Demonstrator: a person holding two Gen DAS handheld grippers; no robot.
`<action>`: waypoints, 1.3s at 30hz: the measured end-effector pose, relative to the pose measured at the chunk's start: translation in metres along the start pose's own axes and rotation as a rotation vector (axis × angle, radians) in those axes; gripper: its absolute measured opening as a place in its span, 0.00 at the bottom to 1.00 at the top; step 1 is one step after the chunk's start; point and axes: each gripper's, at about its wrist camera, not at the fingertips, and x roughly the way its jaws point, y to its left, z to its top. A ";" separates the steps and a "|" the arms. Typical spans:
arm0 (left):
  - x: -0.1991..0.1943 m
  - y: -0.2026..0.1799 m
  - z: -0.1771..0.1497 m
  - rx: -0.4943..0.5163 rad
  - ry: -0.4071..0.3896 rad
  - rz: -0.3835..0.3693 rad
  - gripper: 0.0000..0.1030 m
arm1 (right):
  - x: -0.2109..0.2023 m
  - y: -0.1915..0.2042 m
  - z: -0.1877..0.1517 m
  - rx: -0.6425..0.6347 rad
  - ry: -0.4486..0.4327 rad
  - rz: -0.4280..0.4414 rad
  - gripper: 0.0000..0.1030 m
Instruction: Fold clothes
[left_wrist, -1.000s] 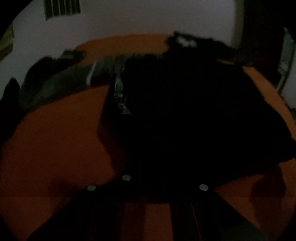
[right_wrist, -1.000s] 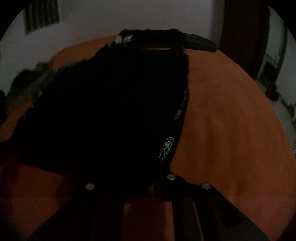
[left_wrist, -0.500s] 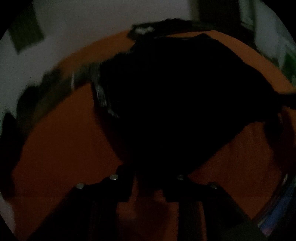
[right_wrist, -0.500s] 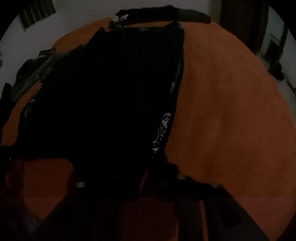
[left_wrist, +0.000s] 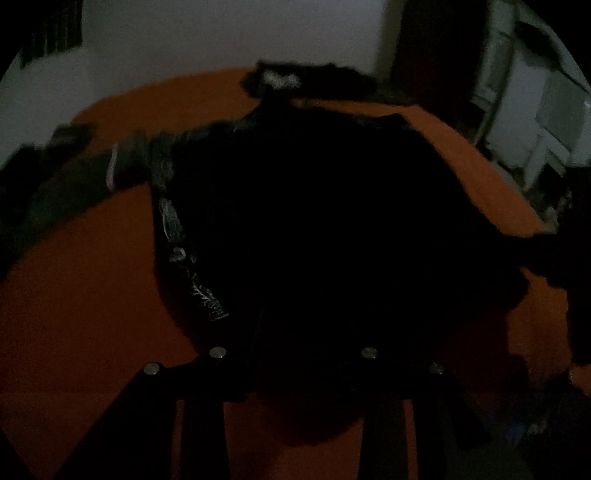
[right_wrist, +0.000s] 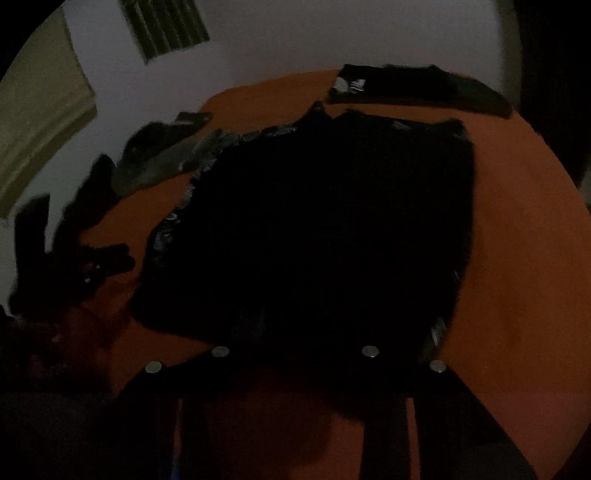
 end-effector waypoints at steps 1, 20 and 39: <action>0.015 -0.003 -0.008 0.024 0.054 0.047 0.34 | 0.020 -0.004 0.002 0.013 0.034 -0.001 0.29; -0.014 -0.095 0.053 0.288 -0.007 -0.196 0.34 | -0.003 -0.079 -0.037 0.299 0.072 0.009 0.26; 0.052 -0.340 -0.035 1.005 -0.389 0.240 0.39 | -0.125 -0.155 -0.144 0.653 0.000 -0.339 0.29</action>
